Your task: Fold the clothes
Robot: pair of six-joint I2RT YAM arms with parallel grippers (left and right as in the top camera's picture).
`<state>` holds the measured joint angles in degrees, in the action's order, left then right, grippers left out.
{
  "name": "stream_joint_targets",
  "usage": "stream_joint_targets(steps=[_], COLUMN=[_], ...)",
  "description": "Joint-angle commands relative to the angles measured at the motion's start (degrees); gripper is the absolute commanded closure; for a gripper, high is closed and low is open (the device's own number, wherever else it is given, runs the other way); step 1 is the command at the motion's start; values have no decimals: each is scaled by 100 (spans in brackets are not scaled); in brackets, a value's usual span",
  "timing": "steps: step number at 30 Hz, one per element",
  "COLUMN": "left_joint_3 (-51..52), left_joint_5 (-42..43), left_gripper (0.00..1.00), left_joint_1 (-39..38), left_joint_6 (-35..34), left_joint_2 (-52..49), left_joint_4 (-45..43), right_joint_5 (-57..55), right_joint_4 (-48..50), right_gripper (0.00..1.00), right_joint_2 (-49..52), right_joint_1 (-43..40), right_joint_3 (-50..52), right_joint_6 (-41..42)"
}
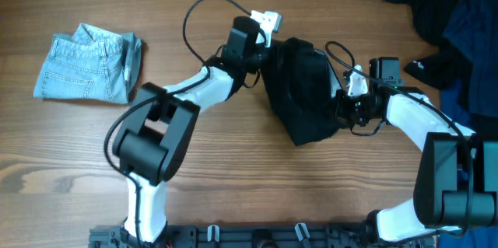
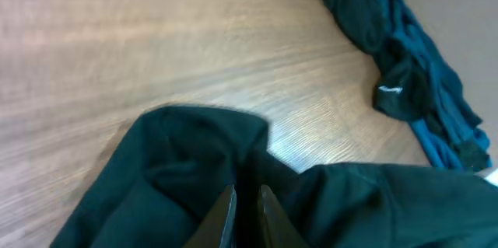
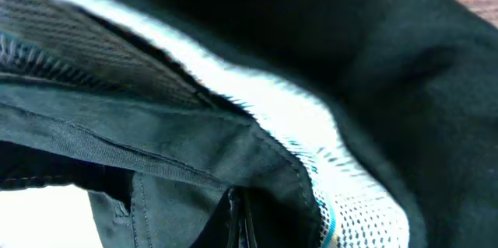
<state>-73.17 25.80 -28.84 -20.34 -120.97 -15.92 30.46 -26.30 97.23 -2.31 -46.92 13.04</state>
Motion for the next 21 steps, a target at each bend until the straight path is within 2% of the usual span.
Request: stream_joint_targets(steps=[1, 3, 4, 8, 9, 11, 15, 18, 21], left_joint_3=[-37, -37, -61, -527, -619, -625, -625, -625, -625], left_joint_5=[240, 564, 675, 595, 485, 151, -431, -837, -1309], left_gripper=[86, 83, 83, 91, 96, 96, 96, 96, 96], left_joint_1=[164, 289, 341, 83, -39, -275, -728, -916, -905], left_joint_6=[-240, -146, 214, 1633, 1910, 2269, 2789, 2756, 2291], left_joint_2=[-107, 195, 568, 1134, 1134, 1115, 968, 612, 46], left_joint_4=[96, 238, 726, 2702, 3049, 3307, 3241, 2664, 1816], right_joint_5=[-610, -608, -608, -608, -608, -608, -608, -608, -608], right_joint_4=[-74, -79, -74, -70, -68, -48, -48, -48, -50], right_gripper=[95, 95, 95, 95, 95, 94, 94, 94, 94], right_joint_2=[120, 120, 120, 120, 120, 120, 120, 120, 120], right_joint_1=[-13, -13, -13, -13, -13, -13, -13, -13, -13], right_joint_3=[70, 70, 70, 70, 70, 70, 70, 70, 70], right_joint_6=[105, 109, 109, 109, 109, 111, 216, 216, 216])
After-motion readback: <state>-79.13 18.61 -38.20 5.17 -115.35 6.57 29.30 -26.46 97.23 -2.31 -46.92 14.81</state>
